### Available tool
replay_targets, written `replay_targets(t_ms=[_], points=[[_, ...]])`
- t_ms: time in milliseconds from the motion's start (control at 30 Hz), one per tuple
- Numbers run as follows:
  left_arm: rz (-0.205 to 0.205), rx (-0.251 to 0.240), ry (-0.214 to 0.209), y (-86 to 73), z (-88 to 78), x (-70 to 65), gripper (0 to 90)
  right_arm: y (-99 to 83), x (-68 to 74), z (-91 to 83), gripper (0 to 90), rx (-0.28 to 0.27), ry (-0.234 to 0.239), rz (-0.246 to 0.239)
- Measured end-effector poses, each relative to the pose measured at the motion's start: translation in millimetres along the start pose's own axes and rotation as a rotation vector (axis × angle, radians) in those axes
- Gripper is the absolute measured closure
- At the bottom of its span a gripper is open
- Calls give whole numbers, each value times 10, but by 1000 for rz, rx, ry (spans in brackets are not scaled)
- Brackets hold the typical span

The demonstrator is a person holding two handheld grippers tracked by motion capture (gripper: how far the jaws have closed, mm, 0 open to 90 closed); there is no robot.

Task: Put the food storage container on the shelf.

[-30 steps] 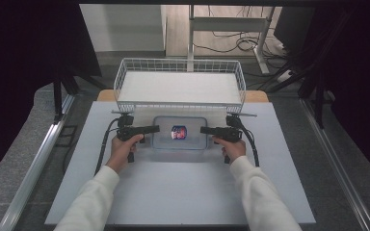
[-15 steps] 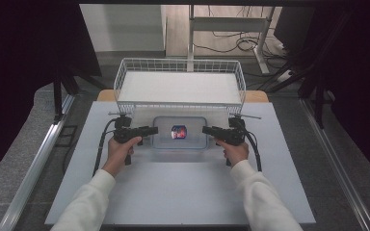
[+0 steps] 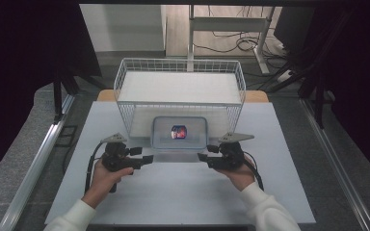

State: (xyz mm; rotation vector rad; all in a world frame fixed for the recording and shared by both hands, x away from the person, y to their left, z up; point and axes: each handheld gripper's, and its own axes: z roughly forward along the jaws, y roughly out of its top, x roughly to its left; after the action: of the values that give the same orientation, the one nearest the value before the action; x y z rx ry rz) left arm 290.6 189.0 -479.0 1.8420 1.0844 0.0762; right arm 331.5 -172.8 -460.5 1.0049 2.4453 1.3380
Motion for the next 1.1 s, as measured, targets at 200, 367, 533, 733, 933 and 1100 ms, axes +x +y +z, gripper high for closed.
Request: replay_targets(t_ms=[200, 367, 533, 733, 933, 1100], points=[[15, 12, -10, -206, -113, -98, 289, -111, 154, 156, 601, 78, 5, -72], [49, 20, 15, -266, -144, -165, 289, -129, 261, 254, 768, 129, 5, -145], [82, 46, 30, -329, -112, -247, 287, -127, 301, 320, 884, 143, -12, -158], [86, 59, 21, -341, -82, -245, 284, -99, 279, 477, 887, 156, -30, -139], [80, 65, 34, -359, -70, -230, 279, -30, 274, 731, 887, 171, -52, -146], [98, 75, 44, -374, -54, -233, 281, 25, 247, 876, 887, 182, -70, -152]])
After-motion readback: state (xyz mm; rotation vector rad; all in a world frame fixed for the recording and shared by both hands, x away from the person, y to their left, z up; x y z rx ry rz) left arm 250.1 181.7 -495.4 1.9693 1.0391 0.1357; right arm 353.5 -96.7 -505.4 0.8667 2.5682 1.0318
